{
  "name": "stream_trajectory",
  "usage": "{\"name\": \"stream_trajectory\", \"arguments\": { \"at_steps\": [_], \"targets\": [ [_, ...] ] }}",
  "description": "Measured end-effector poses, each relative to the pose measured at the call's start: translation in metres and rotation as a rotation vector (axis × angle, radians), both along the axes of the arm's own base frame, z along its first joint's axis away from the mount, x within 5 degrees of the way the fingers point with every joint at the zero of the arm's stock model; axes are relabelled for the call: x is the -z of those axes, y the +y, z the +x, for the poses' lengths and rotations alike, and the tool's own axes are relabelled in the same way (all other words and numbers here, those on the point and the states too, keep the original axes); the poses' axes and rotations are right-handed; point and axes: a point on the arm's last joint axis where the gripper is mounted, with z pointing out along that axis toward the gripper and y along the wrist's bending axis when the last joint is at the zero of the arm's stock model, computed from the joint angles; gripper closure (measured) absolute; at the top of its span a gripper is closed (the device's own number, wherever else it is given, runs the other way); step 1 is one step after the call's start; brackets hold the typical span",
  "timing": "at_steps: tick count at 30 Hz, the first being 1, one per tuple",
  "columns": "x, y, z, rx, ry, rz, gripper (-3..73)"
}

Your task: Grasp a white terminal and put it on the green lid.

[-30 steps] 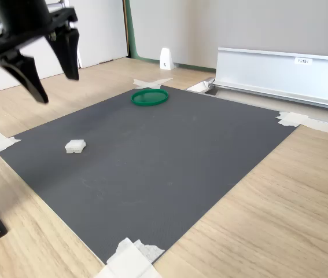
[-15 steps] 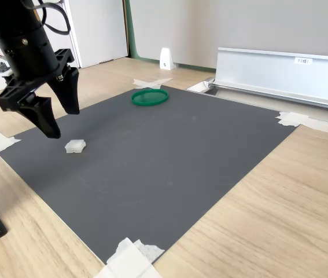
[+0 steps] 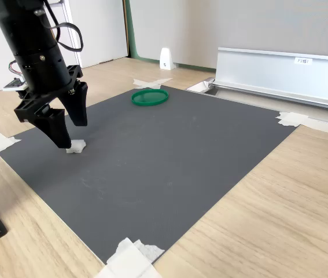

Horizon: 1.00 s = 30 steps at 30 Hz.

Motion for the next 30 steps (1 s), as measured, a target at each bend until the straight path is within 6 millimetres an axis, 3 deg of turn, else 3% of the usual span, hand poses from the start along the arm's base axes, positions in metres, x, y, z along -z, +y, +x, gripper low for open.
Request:
{"name": "stream_trajectory", "arguments": {
  "at_steps": [30],
  "targets": [
    [0.014, -0.003, -0.004, -0.044, 0.010, -0.028, 6.0]
  ]
}}
